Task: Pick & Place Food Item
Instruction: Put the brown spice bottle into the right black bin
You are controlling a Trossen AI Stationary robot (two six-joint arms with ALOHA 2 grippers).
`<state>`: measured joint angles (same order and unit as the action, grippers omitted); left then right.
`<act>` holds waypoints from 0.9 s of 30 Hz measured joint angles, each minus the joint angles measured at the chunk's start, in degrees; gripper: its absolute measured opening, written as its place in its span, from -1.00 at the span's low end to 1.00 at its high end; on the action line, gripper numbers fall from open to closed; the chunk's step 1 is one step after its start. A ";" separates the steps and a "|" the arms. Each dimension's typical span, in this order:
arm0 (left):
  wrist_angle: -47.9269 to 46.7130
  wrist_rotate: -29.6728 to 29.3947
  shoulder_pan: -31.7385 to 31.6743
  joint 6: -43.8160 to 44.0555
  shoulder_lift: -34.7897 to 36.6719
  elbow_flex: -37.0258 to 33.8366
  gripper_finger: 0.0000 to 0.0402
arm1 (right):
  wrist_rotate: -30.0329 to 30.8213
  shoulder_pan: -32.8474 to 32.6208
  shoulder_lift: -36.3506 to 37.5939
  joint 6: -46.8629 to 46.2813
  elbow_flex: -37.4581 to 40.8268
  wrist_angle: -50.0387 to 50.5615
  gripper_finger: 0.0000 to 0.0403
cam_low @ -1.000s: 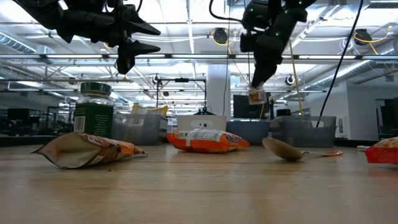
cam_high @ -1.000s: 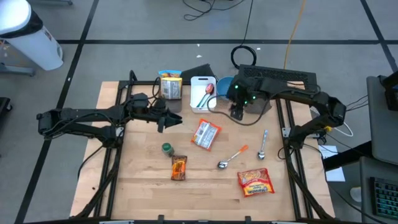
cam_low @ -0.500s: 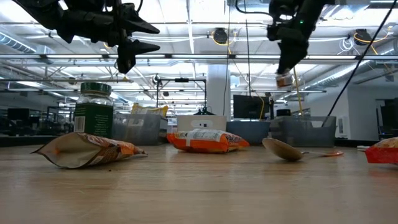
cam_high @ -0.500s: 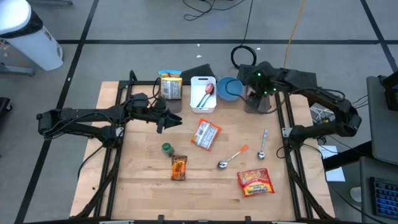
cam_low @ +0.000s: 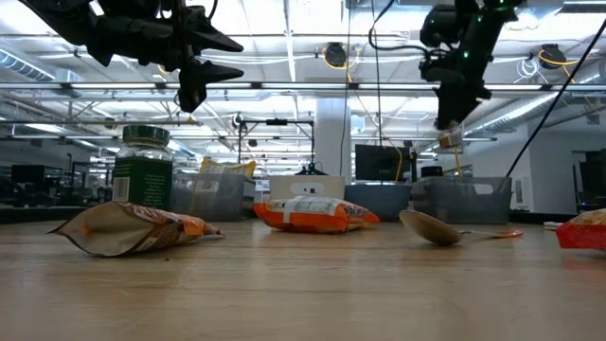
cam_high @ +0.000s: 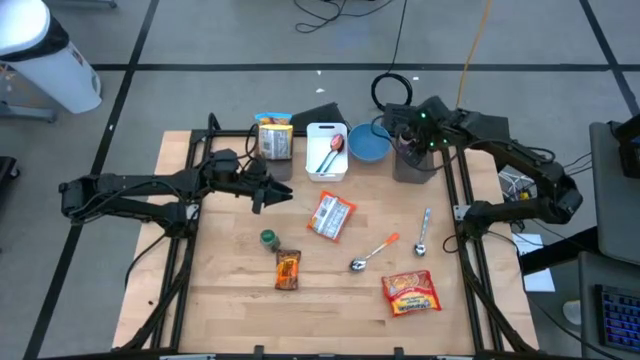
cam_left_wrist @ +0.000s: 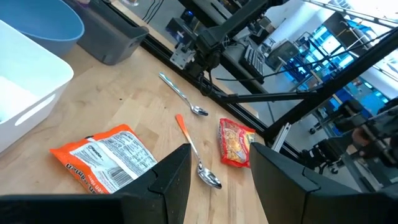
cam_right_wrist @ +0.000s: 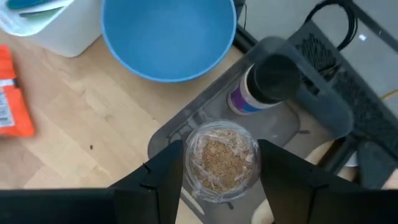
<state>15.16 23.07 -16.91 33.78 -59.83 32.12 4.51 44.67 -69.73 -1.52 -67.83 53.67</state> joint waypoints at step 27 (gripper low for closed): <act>-0.15 -0.04 -0.01 1.01 0.00 0.00 -0.15 | 4.55 -0.01 0.00 -12.30 22.02 -26.90 -0.14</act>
<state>15.00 23.03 -16.91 34.79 -59.83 32.12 9.06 44.66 -69.73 -13.82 -45.81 26.77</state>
